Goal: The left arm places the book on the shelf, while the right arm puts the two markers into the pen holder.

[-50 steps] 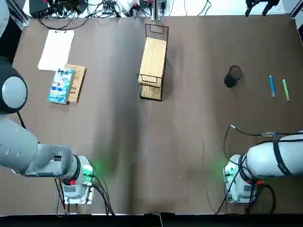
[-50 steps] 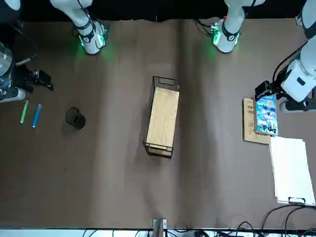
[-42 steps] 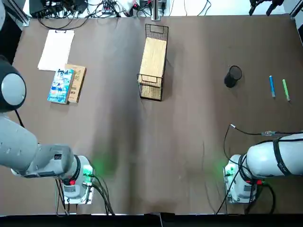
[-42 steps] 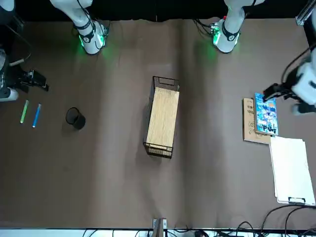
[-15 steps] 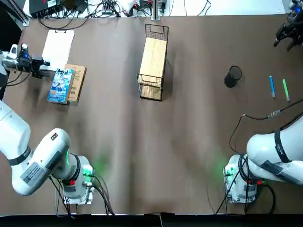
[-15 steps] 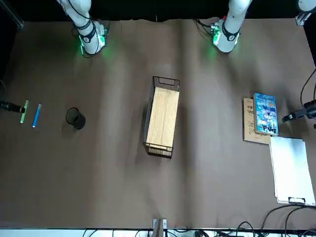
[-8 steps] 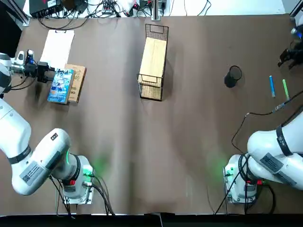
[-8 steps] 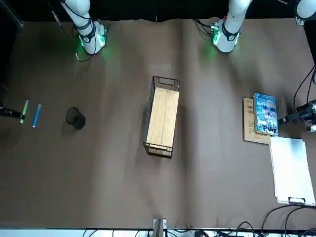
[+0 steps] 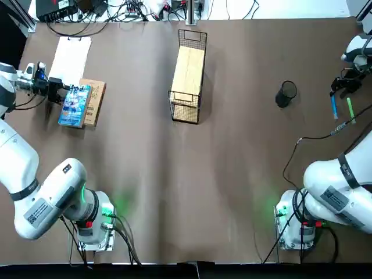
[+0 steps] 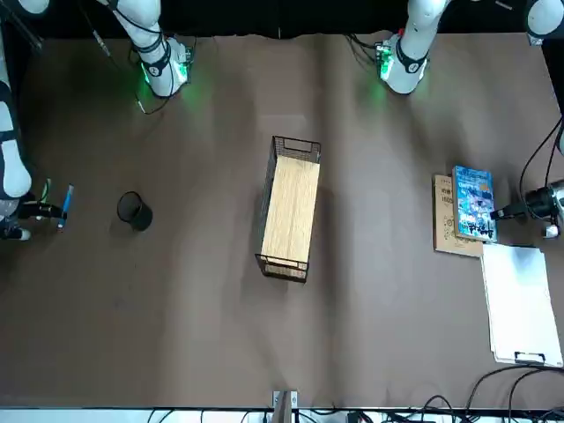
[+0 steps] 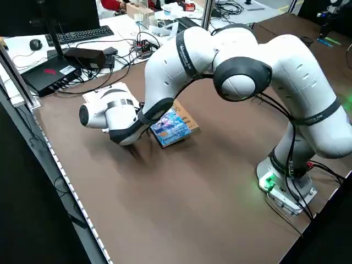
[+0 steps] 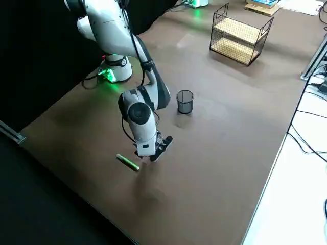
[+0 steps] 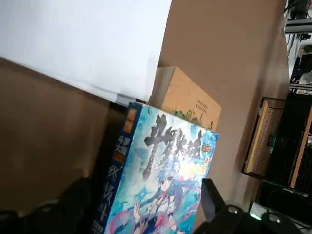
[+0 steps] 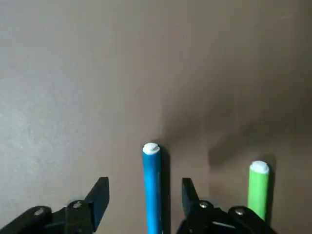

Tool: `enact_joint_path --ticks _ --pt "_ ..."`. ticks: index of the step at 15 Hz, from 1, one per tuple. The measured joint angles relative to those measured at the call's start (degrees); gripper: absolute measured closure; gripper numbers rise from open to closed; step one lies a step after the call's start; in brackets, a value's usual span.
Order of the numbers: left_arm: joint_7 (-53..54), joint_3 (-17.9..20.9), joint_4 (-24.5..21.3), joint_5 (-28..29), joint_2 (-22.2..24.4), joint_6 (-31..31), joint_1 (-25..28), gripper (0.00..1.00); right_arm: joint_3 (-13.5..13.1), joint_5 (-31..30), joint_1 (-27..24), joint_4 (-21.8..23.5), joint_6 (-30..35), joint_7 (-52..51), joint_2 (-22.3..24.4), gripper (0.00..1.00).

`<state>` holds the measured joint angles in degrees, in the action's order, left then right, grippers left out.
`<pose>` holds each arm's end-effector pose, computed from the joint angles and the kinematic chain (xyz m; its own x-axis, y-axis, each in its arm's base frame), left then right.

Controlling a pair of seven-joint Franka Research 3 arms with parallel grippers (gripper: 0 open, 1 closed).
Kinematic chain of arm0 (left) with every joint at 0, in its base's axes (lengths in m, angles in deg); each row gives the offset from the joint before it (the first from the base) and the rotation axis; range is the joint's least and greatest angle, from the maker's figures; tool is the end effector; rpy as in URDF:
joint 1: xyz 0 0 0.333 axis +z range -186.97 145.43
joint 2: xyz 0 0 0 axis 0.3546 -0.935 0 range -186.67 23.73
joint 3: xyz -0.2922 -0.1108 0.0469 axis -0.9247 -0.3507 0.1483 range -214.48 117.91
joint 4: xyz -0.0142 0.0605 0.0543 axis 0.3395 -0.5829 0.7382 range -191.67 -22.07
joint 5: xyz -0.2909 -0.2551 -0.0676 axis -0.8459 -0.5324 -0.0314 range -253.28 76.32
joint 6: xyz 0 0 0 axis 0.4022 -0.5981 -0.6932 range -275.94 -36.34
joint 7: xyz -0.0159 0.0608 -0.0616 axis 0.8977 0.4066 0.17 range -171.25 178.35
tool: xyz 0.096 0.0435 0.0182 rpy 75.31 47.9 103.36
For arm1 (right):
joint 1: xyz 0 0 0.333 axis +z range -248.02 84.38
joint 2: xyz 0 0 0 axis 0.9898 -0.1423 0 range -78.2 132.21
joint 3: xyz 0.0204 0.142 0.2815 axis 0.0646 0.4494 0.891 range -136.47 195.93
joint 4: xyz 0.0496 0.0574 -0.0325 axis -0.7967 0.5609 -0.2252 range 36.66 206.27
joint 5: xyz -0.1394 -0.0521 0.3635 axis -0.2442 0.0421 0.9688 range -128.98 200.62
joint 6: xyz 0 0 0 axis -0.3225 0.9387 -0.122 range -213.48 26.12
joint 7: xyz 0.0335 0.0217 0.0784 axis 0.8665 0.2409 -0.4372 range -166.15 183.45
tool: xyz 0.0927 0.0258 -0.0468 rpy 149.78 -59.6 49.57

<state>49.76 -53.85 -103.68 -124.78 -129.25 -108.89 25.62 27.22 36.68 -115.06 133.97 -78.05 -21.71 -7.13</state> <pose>0.5116 0.3767 0.1450 0.9791 0.1737 -0.1054 0.1889 -0.5877 0.7867 0.5157 -0.3689 0.1985 0.9860 -0.0932 -0.1384 -0.1028 -0.9926 -0.0642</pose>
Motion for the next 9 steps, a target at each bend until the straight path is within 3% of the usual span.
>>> enact_joint_path --ticks 4,7,8,9 --pt "0.0 0.0 0.0 0.1 0.0 0.0 -0.5 0.00 0.0 -3.8 0.1 1.7 -1.3 -0.1 -0.3 0.38" --pt "0.0 -0.1 0.0 0.1 0.0 0.0 -0.8 0.10 0.0 -4.9 0.1 1.9 -1.7 -0.2 -0.8 0.44" --pt "0.0 -0.1 0.0 0.1 0.0 0.0 -0.9 0.29 0.1 -5.3 0.2 2.0 -2.3 -0.3 -1.1 0.49" --pt "0.0 -0.1 0.0 0.1 -0.1 0.0 -0.9 0.40 0.2 -5.4 0.3 2.1 -2.5 -0.3 -1.2 0.58"
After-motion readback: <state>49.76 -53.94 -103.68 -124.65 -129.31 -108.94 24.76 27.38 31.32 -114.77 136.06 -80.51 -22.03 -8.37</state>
